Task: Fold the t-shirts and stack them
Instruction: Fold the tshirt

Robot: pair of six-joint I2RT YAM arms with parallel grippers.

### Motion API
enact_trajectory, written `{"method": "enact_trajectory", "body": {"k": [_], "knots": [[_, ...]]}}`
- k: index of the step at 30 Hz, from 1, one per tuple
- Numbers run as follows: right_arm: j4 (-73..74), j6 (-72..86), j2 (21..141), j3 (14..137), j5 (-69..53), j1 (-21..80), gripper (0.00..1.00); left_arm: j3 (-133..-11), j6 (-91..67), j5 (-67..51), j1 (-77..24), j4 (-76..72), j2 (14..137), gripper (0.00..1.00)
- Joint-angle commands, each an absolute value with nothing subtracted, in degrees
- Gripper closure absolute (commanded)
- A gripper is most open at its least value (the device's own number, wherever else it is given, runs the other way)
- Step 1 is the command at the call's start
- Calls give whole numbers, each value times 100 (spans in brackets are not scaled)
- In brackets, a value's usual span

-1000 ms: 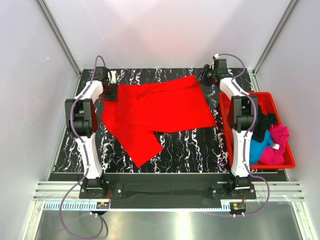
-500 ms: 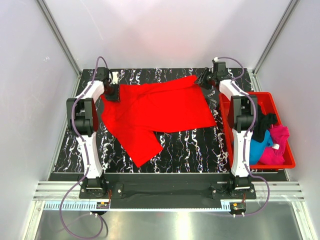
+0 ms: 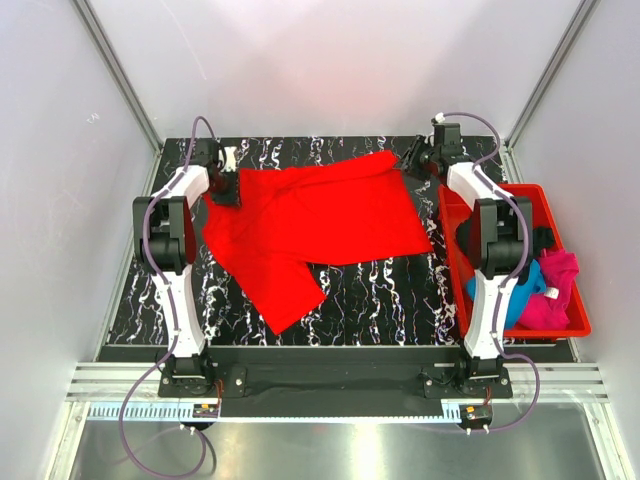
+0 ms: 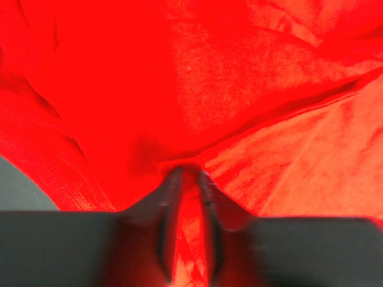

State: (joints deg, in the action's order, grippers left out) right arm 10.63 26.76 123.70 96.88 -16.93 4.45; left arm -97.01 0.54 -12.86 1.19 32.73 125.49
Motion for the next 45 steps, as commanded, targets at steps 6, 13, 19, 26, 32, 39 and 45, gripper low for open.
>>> {"method": "enact_trajectory", "body": {"k": [6, 13, 19, 26, 32, 39, 45], "knots": [[827, 2838, 11707, 9247, -1600, 448, 58, -9905, 122, -1152, 149, 3119, 12155, 59], [659, 3006, 11725, 9106, -1740, 457, 58, -9843, 308, -940, 149, 3146, 12278, 61], [747, 2909, 11619, 9123, -1635, 448, 57, -9870, 308, -967, 158, 3147, 12375, 65], [756, 2927, 11646, 9114, -1670, 457, 58, -9905, 255, -1090, 150, 3164, 12480, 68], [782, 2883, 11593, 9097, -1617, 457, 57, -9923, 185, -1099, 149, 3234, 12542, 68], [800, 2874, 11593, 9114, -1608, 457, 58, -9905, 185, -958, 149, 3261, 12568, 67], [817, 2874, 11610, 9193, -1600, 457, 58, -9923, 149, -923, 132, 3270, 12639, 70]]}}
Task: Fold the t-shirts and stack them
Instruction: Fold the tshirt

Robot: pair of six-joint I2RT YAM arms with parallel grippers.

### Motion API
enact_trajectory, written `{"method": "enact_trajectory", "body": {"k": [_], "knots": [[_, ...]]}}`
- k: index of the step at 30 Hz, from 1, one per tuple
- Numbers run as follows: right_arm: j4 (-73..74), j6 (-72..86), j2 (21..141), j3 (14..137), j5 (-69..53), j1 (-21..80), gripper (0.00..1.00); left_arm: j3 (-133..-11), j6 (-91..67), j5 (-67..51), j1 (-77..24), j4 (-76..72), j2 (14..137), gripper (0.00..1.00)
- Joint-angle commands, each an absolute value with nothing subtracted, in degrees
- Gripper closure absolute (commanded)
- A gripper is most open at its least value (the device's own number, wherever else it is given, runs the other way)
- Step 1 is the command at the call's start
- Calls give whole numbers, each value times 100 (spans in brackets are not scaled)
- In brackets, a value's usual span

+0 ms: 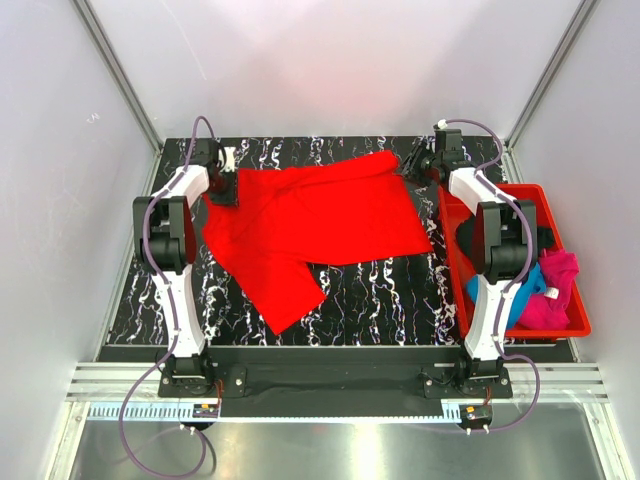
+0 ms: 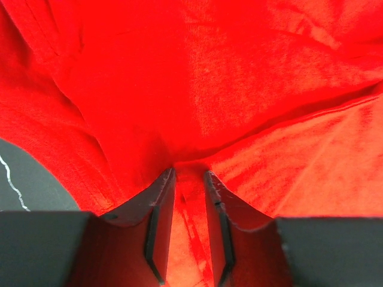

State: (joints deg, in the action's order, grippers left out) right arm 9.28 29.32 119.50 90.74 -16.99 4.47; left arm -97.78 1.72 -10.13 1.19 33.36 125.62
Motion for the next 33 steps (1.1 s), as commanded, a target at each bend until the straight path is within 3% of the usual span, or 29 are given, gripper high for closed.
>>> {"method": "enact_trajectory", "body": {"k": [1, 5, 8, 12, 17, 18, 20, 22, 33], "knots": [[817, 2874, 11610, 9219, -1617, 457, 57, -9923, 141, -940, 132, 3252, 12630, 71], [879, 2813, 11602, 9316, -1600, 457, 58, -9940, 141, -940, 141, 3296, 12648, 74], [896, 2812, 11584, 9343, -1582, 457, 58, -9914, 114, -923, 141, 3261, 12578, 89], [967, 2769, 11584, 9404, -1565, 448, 58, -9879, 88, -923, 88, 3182, 12271, 100], [976, 2804, 11523, 9378, -1573, 457, 57, -10002, 44, -906, 26, 3356, 12094, 100], [984, 2804, 11522, 9369, -1582, 457, 57, -10037, 53, -905, 35, 3392, 12076, 92], [1019, 2812, 11522, 9360, -1573, 457, 57, -10011, 70, -879, -149, 3419, 11989, 89], [1046, 2821, 11487, 9325, -1582, 457, 58, -9897, 53, -949, -176, 3323, 11892, 99], [1186, 2804, 11206, 9185, -1573, 457, 58, -9431, -175, -1063, -439, 3357, 11295, 100]]}}
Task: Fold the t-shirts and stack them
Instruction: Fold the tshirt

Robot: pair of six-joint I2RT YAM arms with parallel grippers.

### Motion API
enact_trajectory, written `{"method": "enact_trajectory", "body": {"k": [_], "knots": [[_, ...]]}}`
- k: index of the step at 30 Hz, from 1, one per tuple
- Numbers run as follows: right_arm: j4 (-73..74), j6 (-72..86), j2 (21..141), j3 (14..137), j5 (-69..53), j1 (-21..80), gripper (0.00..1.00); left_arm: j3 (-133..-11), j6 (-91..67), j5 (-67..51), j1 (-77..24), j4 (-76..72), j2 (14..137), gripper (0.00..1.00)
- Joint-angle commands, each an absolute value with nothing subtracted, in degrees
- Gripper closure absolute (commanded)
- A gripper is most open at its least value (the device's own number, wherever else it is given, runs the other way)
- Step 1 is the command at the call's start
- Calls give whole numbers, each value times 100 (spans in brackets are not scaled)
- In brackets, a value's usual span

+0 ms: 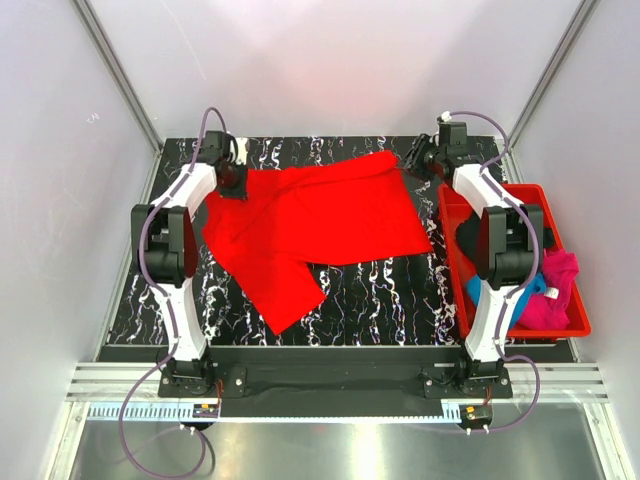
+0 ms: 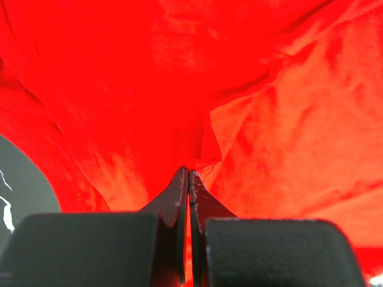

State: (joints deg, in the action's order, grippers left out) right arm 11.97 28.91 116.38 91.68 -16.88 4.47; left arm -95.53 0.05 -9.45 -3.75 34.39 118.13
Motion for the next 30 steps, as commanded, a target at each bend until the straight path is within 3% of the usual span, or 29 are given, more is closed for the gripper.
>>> {"method": "enact_trajectory", "body": {"k": [1, 12, 15, 20, 24, 26, 30], "knots": [[1187, 2804, 11206, 9150, -1556, 457, 58, -9370, -211, -1185, -492, 3366, 11224, 100], [1371, 2865, 11110, 8930, -1485, 448, 57, -8280, -175, -1634, -984, 3314, 10679, 89], [1406, 2856, 11057, 8833, -1477, 448, 57, -7885, -465, -2424, -1019, 2875, 10591, 87], [1643, 2830, 11109, 8877, -1503, 440, 57, -7603, -721, -3296, -1046, 2716, 10276, 69], [1889, 2900, 11127, 8702, -1512, 448, 57, -7602, -1106, -3016, -565, 2680, 9880, 64], [1968, 2900, 11144, 8552, -1468, 457, 60, -7655, -1344, -2332, -353, 2907, 9896, 63], [2276, 2900, 11075, 8298, -1065, 483, 64, -7464, -1494, -1285, -114, 3305, 10116, 68]]}}
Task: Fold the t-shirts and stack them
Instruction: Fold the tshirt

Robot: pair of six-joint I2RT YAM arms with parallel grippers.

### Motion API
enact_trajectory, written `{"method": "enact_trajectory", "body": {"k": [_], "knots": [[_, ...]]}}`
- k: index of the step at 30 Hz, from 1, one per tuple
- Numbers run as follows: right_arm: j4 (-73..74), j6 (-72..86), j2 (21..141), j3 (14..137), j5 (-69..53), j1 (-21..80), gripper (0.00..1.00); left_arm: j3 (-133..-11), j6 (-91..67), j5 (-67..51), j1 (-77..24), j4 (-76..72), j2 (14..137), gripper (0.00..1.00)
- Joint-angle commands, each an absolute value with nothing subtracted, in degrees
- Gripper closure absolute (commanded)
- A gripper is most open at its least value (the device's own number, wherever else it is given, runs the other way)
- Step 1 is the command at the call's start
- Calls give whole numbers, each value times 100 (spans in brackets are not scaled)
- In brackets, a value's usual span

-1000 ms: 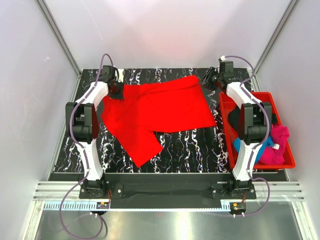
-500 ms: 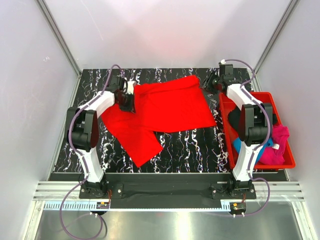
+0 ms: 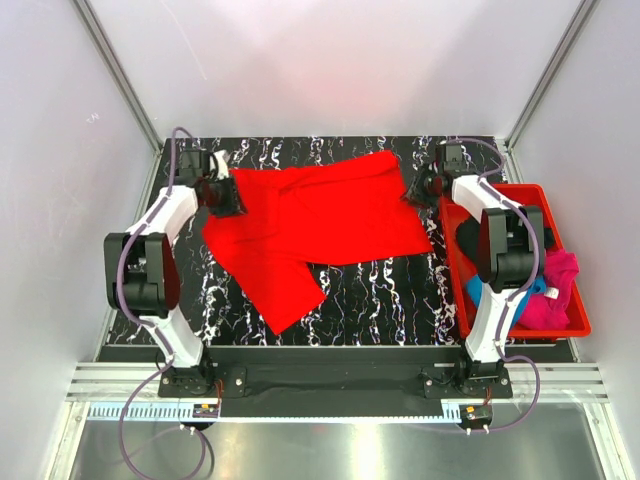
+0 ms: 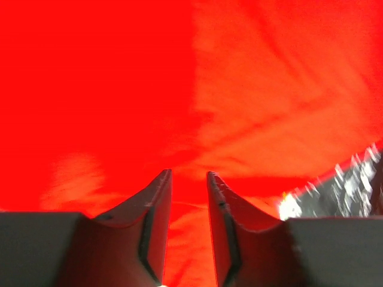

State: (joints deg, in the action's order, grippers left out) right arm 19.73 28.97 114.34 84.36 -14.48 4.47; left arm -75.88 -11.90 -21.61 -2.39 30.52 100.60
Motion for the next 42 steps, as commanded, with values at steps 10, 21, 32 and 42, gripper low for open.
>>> {"method": "enact_trajectory", "body": {"k": [10, 21, 32, 42], "knots": [[2435, 2839, 10108, 7007, -44, 914, 68, -6258, -2004, 630, -114, 3076, 9633, 65], [2320, 3260, 9668, 5837, 615, 1397, 71, -6618, -1635, 1045, 0, 3340, 10441, 66], [2258, 3797, 8931, 5063, 344, 1616, 75, -6793, -1538, 1415, 746, 3427, 10311, 66], [2338, 3525, 9341, 6168, 422, 1643, 76, -6137, -1932, -523, 414, 2946, 9150, 62]]}}
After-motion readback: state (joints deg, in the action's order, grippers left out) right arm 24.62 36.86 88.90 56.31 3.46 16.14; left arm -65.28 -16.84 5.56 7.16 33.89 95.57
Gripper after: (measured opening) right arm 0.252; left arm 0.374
